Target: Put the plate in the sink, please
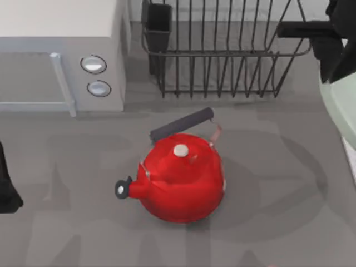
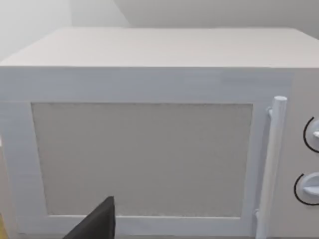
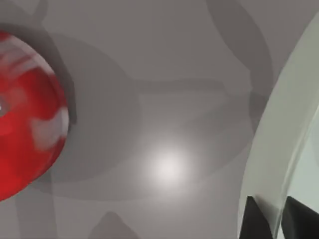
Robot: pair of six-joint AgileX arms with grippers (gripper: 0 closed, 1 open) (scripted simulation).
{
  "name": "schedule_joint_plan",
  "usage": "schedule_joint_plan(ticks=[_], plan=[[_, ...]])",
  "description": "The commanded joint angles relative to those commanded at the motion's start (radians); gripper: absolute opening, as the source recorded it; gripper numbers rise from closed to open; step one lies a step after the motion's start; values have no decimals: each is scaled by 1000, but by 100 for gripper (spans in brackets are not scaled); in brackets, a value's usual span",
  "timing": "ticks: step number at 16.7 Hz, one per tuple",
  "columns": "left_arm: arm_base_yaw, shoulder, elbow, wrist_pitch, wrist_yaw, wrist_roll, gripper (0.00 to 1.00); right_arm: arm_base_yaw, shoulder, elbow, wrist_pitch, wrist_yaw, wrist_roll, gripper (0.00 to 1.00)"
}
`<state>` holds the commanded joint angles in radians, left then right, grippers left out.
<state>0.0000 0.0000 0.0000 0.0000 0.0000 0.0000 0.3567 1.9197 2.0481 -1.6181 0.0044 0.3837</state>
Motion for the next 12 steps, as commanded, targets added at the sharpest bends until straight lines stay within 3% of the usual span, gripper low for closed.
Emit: schedule_joint_plan(ticks=[4,12], plan=[[0,0,0,0,0,0,100,-4,-18,105,-107,0,-5,0],[0,0,0,0,0,0,100,-44,55,174,-115,0,-48,0]])
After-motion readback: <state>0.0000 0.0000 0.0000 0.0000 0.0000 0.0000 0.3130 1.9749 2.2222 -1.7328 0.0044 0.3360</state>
